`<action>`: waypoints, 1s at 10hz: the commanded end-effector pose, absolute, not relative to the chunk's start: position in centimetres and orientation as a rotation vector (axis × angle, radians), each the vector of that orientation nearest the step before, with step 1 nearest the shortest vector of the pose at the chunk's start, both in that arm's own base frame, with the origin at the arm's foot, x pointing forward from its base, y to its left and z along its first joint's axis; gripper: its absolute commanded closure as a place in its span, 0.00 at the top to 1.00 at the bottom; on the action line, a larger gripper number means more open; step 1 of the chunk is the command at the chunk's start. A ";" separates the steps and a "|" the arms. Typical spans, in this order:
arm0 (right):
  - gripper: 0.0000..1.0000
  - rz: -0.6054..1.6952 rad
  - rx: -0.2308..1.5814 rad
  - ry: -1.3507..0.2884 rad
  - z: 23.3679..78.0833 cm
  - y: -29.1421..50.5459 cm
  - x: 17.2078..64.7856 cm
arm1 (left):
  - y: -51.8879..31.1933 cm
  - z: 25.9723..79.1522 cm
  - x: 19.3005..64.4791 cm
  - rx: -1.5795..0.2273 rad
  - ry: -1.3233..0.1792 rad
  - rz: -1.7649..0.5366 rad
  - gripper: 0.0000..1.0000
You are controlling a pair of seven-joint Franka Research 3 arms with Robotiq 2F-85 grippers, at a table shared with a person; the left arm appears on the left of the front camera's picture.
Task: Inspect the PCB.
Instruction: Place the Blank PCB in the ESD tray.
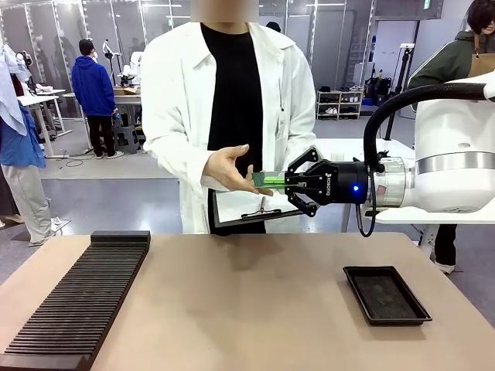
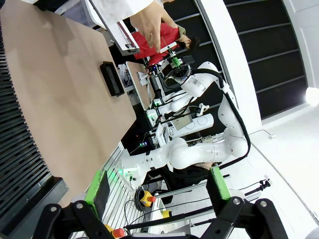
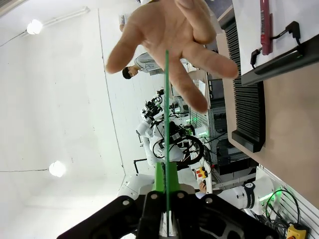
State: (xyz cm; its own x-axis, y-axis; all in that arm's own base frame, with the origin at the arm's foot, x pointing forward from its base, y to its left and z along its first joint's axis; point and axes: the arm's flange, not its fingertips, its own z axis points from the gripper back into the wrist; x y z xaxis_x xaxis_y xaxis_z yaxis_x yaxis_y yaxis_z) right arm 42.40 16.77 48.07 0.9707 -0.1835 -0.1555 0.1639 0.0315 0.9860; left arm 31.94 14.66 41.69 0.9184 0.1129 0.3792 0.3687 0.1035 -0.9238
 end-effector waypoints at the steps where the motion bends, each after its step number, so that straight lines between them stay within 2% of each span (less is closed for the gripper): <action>1: 0.00 -0.262 1.526 -0.014 48.3 16.9 42.4 | 14.8 41.8 31.8 -1.459 -0.394 -0.199 1.00; 10: 0.00 -0.262 1.526 -0.014 48.3 16.9 42.4 | 14.8 41.8 31.8 -1.459 -0.394 -0.199 1.00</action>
